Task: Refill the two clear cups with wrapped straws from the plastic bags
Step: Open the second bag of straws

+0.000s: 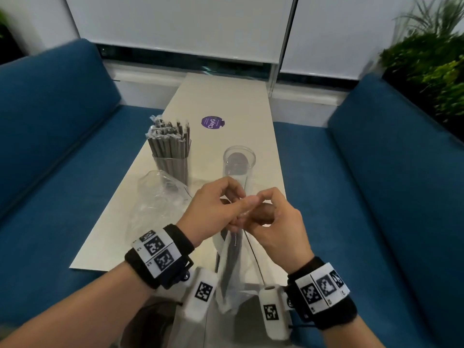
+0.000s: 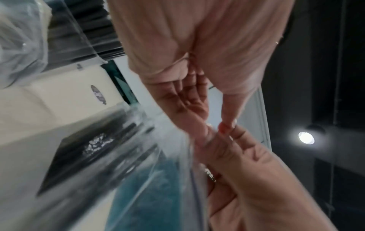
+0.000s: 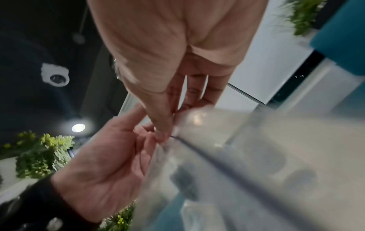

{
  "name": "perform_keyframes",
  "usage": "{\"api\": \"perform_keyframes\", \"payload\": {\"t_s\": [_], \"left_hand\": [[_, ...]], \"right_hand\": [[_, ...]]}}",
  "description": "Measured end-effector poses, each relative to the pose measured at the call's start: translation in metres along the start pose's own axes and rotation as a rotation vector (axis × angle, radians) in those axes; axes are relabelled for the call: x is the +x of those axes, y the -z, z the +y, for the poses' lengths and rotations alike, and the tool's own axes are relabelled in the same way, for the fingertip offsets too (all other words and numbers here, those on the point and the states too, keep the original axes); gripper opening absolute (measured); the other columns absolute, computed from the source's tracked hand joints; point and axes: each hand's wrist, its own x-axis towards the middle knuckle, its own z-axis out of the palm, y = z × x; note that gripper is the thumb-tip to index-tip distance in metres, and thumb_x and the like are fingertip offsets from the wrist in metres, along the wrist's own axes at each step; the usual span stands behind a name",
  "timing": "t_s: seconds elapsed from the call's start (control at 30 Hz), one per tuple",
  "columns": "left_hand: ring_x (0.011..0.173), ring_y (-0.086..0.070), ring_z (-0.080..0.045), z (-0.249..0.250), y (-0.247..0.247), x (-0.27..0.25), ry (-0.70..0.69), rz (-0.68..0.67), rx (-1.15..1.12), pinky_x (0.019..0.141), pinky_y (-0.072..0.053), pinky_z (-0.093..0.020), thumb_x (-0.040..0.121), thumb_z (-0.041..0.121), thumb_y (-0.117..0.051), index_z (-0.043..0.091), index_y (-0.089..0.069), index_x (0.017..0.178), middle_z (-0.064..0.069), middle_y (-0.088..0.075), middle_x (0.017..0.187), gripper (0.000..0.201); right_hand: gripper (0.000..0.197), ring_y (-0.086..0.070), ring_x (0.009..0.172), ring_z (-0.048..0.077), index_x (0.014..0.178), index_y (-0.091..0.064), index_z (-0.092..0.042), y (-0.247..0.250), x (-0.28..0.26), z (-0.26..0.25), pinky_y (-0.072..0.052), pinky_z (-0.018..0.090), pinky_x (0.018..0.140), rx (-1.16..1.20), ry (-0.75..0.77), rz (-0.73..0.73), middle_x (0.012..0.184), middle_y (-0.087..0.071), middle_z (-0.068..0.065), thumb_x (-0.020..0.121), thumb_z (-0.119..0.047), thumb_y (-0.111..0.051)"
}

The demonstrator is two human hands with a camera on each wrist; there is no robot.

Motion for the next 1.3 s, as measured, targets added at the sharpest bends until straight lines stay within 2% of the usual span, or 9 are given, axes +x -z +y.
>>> {"api": "perform_keyframes", "payload": {"t_s": [0.23,0.4,0.53,0.7,0.8,0.93,1.13,1.2,1.3], "left_hand": [[0.061,-0.066,-0.019,-0.008,0.019,-0.004,0.131,-0.090,-0.097,0.063,-0.064,-0.040,0.087,0.027,-0.079,-0.006,-0.062,0.095,-0.013,-0.063,0.078,0.038],[0.072,-0.066,-0.030,-0.010,0.028,-0.005,0.155,-0.079,-0.124,0.064,-0.064,-0.039,0.095,0.017,-0.071,-0.004,-0.072,0.099,-0.032,-0.069,0.087,0.022],[0.087,-0.072,-0.029,-0.010,0.032,-0.010,0.201,-0.070,-0.224,0.071,-0.065,-0.041,0.098,0.021,-0.066,0.003,-0.079,0.107,-0.024,-0.076,0.101,0.024],[0.098,-0.077,-0.028,-0.007,0.026,-0.016,0.170,-0.171,-0.190,0.075,-0.064,-0.035,0.100,0.009,-0.062,0.007,-0.079,0.110,-0.015,-0.079,0.106,0.020],[0.084,-0.078,-0.017,-0.005,0.023,-0.018,0.122,-0.145,-0.141,0.071,-0.062,-0.026,0.095,-0.006,-0.061,0.009,-0.081,0.104,-0.007,-0.082,0.093,0.026],[0.070,-0.076,-0.015,-0.004,0.023,-0.015,0.102,-0.038,-0.133,0.064,-0.059,-0.022,0.086,0.005,-0.079,0.000,-0.081,0.098,-0.016,-0.080,0.085,0.013],[0.098,-0.078,-0.026,-0.002,0.025,-0.013,0.132,-0.180,-0.147,0.080,-0.063,-0.030,0.096,0.014,-0.069,0.006,-0.077,0.118,-0.015,-0.080,0.105,0.024],[0.091,-0.079,-0.024,-0.004,0.024,-0.010,0.134,-0.105,-0.134,0.076,-0.064,-0.030,0.096,0.008,-0.068,0.006,-0.079,0.113,-0.015,-0.081,0.100,0.020],[0.071,-0.075,-0.019,-0.005,0.019,-0.006,0.134,0.026,-0.123,0.065,-0.062,-0.027,0.092,0.003,-0.073,0.003,-0.080,0.101,-0.013,-0.080,0.085,0.012]], "right_hand": [[0.055,-0.075,0.078,0.006,0.090,-0.042,-0.055,-0.004,0.000,-0.002,-0.060,0.023,0.079,-0.106,0.139,0.035,0.084,-0.080,-0.014,0.083,-0.022,-0.087],[0.047,-0.075,0.074,0.008,0.088,-0.045,-0.042,-0.008,0.008,-0.004,-0.061,0.027,0.078,-0.060,0.072,-0.055,0.083,-0.080,-0.014,0.080,-0.027,-0.089],[0.028,-0.073,0.067,0.019,0.081,-0.065,-0.025,0.002,0.017,-0.003,-0.061,0.041,0.072,0.155,-0.025,-0.036,0.073,-0.076,0.001,0.081,-0.050,-0.077],[0.038,-0.069,0.065,0.017,0.077,-0.066,-0.024,0.006,0.031,-0.011,-0.059,0.038,0.066,0.122,-0.051,-0.102,0.072,-0.072,0.000,0.081,-0.062,-0.070],[0.029,-0.067,0.065,0.014,0.076,-0.064,-0.027,0.008,0.036,-0.014,-0.057,0.032,0.064,0.025,-0.041,-0.184,0.072,-0.069,-0.007,0.079,-0.051,-0.081],[0.010,-0.075,0.074,0.019,0.088,-0.074,-0.021,0.015,0.035,-0.018,-0.065,0.041,0.077,0.067,-0.015,-0.259,0.083,-0.077,-0.001,0.090,-0.030,-0.078],[0.006,-0.074,0.074,0.020,0.088,-0.076,-0.014,0.025,0.039,-0.014,-0.065,0.041,0.076,0.167,-0.038,-0.233,0.083,-0.077,0.002,0.091,-0.019,-0.077],[0.006,-0.074,0.073,0.017,0.089,-0.076,-0.020,0.025,0.041,-0.012,-0.064,0.041,0.076,0.056,0.015,-0.181,0.082,-0.077,-0.004,0.094,-0.023,-0.075],[0.020,-0.061,0.063,0.022,0.087,-0.067,-0.018,0.020,0.041,-0.012,-0.055,0.043,0.059,-0.513,0.315,-0.072,0.075,-0.067,-0.005,0.100,-0.032,-0.061]]}}
